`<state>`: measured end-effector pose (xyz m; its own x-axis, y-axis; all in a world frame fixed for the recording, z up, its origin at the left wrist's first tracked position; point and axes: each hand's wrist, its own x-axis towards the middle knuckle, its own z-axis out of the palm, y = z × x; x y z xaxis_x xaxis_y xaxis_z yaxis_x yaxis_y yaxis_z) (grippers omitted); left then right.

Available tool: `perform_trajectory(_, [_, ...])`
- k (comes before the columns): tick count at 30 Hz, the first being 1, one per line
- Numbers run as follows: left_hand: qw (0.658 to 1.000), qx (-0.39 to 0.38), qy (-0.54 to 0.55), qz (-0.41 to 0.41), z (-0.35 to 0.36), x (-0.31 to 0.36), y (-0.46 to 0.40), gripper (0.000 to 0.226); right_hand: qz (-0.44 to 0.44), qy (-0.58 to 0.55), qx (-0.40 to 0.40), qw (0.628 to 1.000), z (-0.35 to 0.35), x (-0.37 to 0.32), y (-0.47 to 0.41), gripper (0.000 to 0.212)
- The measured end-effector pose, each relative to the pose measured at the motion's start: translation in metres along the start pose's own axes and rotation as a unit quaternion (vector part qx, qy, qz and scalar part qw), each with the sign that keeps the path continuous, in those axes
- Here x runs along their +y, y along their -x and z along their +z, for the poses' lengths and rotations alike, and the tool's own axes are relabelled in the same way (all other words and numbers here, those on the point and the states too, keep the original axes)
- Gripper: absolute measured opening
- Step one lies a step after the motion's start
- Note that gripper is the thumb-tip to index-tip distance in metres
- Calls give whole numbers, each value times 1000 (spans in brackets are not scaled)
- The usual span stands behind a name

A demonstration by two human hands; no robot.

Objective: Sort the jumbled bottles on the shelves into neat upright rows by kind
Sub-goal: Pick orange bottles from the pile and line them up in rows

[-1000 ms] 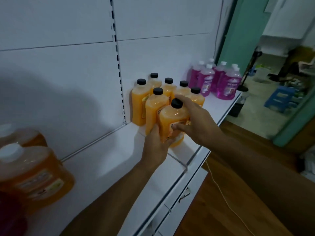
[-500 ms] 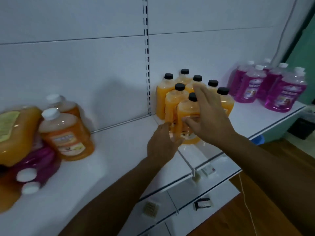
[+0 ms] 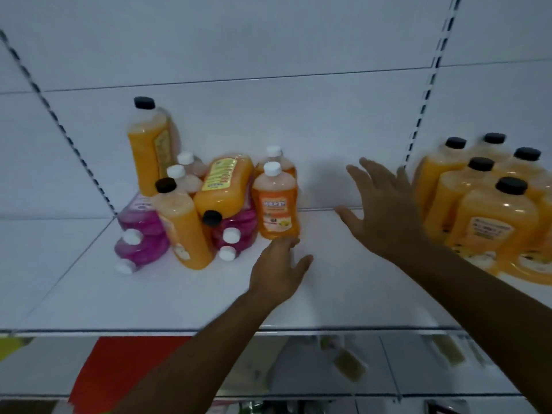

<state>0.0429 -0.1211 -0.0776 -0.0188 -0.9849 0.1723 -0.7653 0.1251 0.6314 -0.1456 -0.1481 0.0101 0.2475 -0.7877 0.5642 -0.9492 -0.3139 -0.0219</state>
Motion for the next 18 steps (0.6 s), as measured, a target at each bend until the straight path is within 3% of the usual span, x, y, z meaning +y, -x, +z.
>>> perform_trajectory(8, [998, 8, 66, 10, -42, -34, 11, 39, 20, -296, -100, 950, 25, -68, -37, 79])
perform_trajectory(13, [996, -17, 84, 13, -50, -44, 11, 39, 39, -340, -111, 933, 44, -86, -56, 93])
perform_trajectory(18, [998, -17, 64, 16, -53, -50, 9, 38, 54, -336, -89, 936, 56, -91, -67, 78])
